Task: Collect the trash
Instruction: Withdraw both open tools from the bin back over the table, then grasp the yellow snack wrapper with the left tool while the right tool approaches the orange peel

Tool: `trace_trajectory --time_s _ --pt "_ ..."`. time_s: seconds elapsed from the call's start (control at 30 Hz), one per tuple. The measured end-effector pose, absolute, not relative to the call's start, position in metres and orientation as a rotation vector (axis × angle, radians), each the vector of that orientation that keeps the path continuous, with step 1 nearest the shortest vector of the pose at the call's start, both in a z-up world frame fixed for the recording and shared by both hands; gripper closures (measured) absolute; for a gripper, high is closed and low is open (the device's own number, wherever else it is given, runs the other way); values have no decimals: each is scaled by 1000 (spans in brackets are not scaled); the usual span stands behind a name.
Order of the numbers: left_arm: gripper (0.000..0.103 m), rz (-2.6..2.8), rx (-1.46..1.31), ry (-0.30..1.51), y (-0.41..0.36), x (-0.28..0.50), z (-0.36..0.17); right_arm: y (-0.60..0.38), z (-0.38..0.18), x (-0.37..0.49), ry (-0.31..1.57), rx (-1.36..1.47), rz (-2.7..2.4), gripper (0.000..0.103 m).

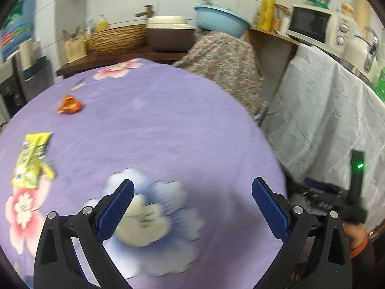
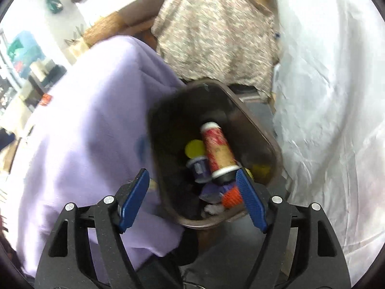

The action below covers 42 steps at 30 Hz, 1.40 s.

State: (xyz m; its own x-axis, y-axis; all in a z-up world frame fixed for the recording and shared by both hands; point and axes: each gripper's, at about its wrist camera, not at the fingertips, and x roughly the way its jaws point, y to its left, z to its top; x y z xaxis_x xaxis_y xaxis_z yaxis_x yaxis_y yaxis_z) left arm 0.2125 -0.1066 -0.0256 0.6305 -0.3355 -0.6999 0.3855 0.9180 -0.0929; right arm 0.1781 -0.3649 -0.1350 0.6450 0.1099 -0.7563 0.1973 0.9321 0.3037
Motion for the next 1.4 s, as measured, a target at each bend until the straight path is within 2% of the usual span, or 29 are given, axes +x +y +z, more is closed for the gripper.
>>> trace_trajectory --time_s 0.17,0.3,0.57,0.77,1.07,1.13,1.27,1.33,1.4 --pt "6 -296 56 787 -50 213 -26 -328 -101 185 824 313 44 28" --pt "6 -179 23 796 5 219 -27 -295 -79 190 797 253 125 21" --pt "6 -3 1 835 89 272 -27 -234 -41 195 759 150 257 20" --pt "6 17 74 905 93 312 -44 -191 -29 197 752 80 338 19" --pt "8 16 173 922 87 319 -64 -156 -29 202 782 28 380 19" --pt "28 -21 90 922 98 320 -64 -148 -27 205 781 11 391 19" --pt "50 -33 23 907 106 319 -61 -135 -24 214 782 -10 407 19" --pt "68 -55 -4 889 106 315 -60 -126 -22 220 778 -12 423 19" --pt "95 -74 -42 879 106 313 -59 -119 -20 224 772 -22 433 19"
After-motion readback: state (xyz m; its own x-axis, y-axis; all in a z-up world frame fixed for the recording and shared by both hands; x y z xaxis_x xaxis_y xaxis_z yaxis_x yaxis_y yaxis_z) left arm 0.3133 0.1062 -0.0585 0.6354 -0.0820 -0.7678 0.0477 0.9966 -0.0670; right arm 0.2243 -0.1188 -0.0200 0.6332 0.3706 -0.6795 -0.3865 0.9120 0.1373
